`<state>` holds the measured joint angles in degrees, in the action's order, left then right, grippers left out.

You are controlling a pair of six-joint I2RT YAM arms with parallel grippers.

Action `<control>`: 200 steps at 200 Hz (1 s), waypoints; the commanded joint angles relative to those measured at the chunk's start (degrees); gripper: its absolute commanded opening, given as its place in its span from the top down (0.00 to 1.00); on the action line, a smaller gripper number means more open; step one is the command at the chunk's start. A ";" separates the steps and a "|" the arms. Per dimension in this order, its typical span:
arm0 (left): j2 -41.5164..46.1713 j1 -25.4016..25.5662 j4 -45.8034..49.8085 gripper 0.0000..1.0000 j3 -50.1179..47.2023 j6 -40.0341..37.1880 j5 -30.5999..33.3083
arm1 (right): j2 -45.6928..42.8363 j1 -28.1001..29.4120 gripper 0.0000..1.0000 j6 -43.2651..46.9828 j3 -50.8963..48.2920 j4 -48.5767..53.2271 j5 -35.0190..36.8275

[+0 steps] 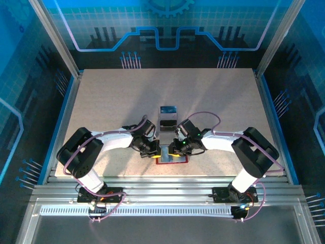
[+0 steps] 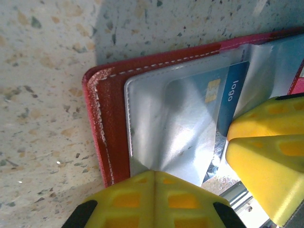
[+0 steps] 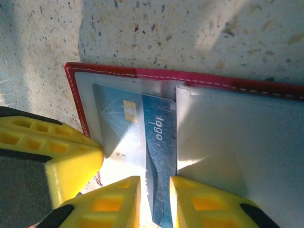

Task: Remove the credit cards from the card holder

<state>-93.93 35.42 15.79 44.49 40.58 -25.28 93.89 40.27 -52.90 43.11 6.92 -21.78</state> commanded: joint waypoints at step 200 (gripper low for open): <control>-2.29 0.40 6.01 1.00 0.77 -0.93 2.71 | 1.66 -2.48 0.78 -2.92 -7.54 -15.30 -7.37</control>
<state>-94.48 35.42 17.54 44.97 40.38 -25.02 94.41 38.15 -54.52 37.43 -5.54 -27.77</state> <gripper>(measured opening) 0.040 0.230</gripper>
